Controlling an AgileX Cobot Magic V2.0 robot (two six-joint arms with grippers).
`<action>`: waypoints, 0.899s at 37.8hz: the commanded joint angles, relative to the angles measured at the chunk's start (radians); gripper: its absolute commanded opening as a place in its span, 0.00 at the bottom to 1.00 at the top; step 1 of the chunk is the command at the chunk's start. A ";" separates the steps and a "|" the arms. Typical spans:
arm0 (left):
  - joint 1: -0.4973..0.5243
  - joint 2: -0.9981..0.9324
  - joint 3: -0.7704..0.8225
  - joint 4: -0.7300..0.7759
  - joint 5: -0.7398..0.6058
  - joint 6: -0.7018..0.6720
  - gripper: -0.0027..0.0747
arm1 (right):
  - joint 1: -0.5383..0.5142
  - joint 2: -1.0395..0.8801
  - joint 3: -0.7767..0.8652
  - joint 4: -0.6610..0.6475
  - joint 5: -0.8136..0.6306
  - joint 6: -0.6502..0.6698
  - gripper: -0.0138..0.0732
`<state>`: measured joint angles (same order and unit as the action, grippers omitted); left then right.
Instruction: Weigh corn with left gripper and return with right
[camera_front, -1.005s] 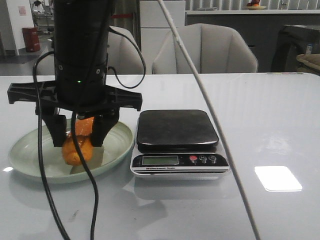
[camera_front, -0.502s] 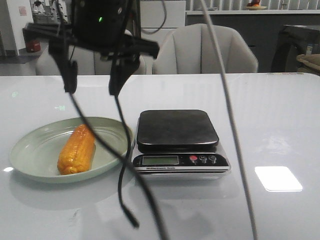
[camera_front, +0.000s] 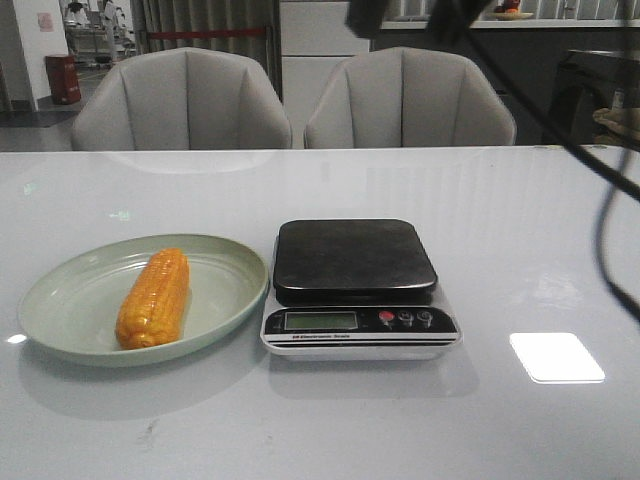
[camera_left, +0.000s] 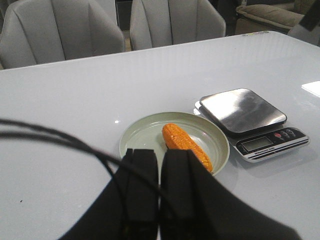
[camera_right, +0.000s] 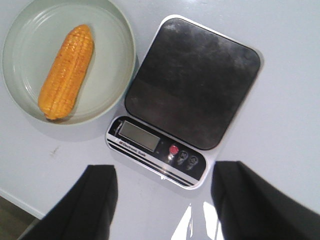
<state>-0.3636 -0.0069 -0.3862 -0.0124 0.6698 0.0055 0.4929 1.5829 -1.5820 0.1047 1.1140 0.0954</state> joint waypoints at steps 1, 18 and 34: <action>-0.002 -0.020 -0.024 -0.009 -0.077 -0.005 0.19 | -0.023 -0.176 0.110 0.007 -0.108 -0.048 0.75; -0.002 -0.020 -0.024 -0.009 -0.077 -0.005 0.19 | -0.029 -0.785 0.717 -0.008 -0.424 -0.078 0.75; -0.002 -0.020 -0.024 -0.009 -0.077 -0.005 0.19 | -0.029 -1.343 1.106 -0.042 -0.672 -0.078 0.75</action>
<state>-0.3636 -0.0069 -0.3862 -0.0124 0.6698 0.0055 0.4706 0.2966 -0.5108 0.0770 0.5707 0.0262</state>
